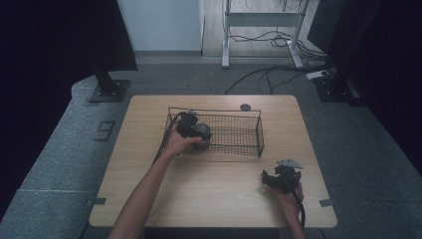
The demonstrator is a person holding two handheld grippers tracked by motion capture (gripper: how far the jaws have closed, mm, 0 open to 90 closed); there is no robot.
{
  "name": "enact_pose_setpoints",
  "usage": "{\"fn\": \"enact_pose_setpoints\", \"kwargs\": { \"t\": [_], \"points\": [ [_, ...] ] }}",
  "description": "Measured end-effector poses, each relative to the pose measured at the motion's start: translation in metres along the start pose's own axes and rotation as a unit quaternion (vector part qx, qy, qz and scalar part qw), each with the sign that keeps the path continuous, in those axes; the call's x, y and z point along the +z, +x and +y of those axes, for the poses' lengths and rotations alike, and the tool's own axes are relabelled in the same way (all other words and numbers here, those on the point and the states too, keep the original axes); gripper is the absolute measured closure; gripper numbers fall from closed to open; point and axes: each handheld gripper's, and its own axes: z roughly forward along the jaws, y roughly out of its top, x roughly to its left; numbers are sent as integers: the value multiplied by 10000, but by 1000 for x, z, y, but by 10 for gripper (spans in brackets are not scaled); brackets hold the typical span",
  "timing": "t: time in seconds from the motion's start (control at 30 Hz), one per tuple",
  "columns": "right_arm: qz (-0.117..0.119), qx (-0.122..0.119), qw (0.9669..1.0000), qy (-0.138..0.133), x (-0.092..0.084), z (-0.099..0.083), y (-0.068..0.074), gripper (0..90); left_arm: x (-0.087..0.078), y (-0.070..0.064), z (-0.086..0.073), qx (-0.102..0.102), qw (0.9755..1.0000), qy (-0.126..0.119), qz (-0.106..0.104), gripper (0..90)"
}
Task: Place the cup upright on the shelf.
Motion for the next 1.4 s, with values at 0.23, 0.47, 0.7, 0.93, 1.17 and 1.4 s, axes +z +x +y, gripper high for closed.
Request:
{"fn": "enact_pose_setpoints", "kwargs": {
  "t": [0.23, 0.47, 0.7, 0.93, 1.17, 1.4],
  "points": [
    [-2, 4, 10000, 3, 0, 0, 0, 116, -15, 1, 0, -98, 9992, -369, -109, 111],
    [-2, 3, 10000, 3, 0, 0, 0, 116, -33, 0, 0, -108, 9973, -709, -154, 118],
    [7, 9, 10000, -3, 0, 0, 0, 119, -47, -5, -8, -90, 9949, -986, -171, 129],
    [6, 22, 10000, 3, 0, 0, 0, 119, -63, -6, -21, -106, 9927, -1184, -183, 132],
    [6, 21, 10000, 2, 0, 0, 0, 119, -88, -10, -47, 14, 9909, -1343, -116, 140],
    [-2, 18, 10000, 2, 0, 0, 0, 119, -107, -16, -90, 108, 9909, -1342, -18, 143]
  ]
}}
